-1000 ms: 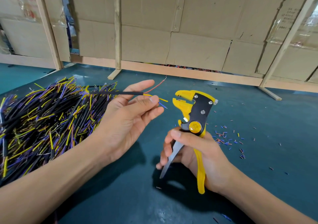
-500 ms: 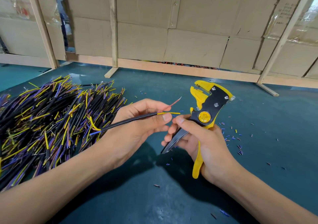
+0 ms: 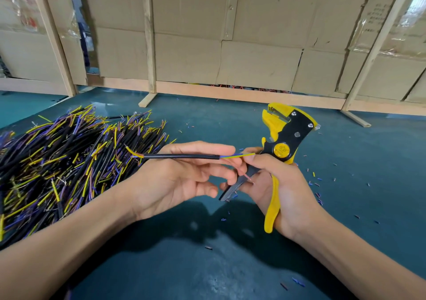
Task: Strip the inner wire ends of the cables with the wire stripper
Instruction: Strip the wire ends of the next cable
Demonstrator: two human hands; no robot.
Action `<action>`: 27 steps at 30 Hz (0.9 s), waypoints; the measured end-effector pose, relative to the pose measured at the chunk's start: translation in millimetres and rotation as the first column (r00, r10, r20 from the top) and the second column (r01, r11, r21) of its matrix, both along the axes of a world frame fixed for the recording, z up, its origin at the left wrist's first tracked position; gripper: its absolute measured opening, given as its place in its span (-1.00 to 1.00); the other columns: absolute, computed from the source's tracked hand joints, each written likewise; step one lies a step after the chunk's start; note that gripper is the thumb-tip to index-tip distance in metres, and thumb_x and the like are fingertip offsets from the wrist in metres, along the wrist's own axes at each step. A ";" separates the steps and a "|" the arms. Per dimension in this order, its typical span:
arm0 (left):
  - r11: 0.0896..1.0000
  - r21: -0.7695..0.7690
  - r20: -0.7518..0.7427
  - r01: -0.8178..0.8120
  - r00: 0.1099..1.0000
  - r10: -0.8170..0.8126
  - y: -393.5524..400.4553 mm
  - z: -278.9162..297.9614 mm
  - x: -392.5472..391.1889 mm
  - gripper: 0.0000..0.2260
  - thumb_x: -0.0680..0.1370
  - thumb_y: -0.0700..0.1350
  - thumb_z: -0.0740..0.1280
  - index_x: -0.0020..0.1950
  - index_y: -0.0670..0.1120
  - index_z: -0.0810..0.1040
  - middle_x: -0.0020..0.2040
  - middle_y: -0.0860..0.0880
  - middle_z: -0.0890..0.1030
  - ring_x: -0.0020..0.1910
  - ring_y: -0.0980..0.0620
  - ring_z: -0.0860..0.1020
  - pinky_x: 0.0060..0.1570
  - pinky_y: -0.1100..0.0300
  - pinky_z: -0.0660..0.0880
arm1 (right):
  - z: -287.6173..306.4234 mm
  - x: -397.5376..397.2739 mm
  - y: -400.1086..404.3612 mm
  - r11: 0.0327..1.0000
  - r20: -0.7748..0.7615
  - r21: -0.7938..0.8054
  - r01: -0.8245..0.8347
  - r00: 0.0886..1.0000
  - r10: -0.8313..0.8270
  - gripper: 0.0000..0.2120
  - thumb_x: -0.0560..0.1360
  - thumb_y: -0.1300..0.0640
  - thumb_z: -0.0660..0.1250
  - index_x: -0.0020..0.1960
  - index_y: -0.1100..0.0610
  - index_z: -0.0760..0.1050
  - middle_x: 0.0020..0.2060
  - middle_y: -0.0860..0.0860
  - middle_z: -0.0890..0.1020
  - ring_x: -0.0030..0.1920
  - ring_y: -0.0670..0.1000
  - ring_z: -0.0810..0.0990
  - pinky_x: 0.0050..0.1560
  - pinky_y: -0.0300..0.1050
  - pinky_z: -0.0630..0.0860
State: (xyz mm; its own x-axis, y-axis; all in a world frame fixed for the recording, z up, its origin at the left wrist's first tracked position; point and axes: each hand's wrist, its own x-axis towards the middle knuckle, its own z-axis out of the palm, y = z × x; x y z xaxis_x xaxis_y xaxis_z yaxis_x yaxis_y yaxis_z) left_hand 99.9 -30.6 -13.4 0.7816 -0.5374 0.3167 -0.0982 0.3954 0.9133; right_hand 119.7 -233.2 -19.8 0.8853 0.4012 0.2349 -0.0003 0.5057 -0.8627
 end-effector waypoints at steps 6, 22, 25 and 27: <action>0.988 -0.005 0.039 0.158 0.987 -0.157 4.3 3.9 -5.9 -0.66 0.62 -0.37 0.21 0.34 -0.15 0.59 0.26 -0.35 0.53 0.13 -0.22 0.54 0.00 -0.02 0.53 | 5.2 -1.6 -3.4 0.992 0.013 -0.012 -0.128 0.992 0.128 -0.93 0.36 0.19 0.42 -0.18 0.17 0.60 -0.34 0.13 0.56 -0.30 0.20 0.60 -0.09 0.27 0.54; 0.950 0.287 -0.241 -0.123 0.951 0.196 -10.7 13.7 -12.6 -0.82 0.47 -0.04 0.45 -0.16 -0.16 0.66 -0.33 -0.03 0.44 -0.53 0.13 0.24 -0.60 0.38 0.15 | 8.2 -0.9 -8.9 0.978 0.109 -0.209 0.021 0.994 0.002 -0.95 0.44 0.31 0.38 -0.15 0.31 0.58 -0.35 0.22 0.52 -0.35 0.24 0.58 -0.09 0.48 0.56; 0.904 0.339 -0.118 -0.261 0.941 0.316 -10.4 16.4 -12.4 -0.95 0.42 -0.17 0.44 -0.21 -0.14 0.66 -0.35 -0.04 0.47 -0.53 0.09 0.25 -0.55 0.32 0.09 | 7.0 -1.5 -7.7 0.976 0.102 -0.207 0.067 0.994 -0.047 -0.95 0.42 0.32 0.38 -0.15 0.31 0.58 -0.36 0.23 0.51 -0.36 0.26 0.57 -0.08 0.50 0.55; 0.854 0.378 -0.004 -0.358 0.922 0.388 -11.1 17.5 -12.5 -0.97 0.41 -0.20 0.46 -0.22 -0.09 0.67 -0.39 0.00 0.49 -0.52 0.09 0.27 -0.54 0.31 0.14 | 6.7 -1.6 -7.2 0.975 0.105 -0.211 0.077 0.993 -0.055 -0.95 0.43 0.32 0.38 -0.15 0.32 0.57 -0.36 0.24 0.51 -0.36 0.26 0.57 -0.09 0.47 0.57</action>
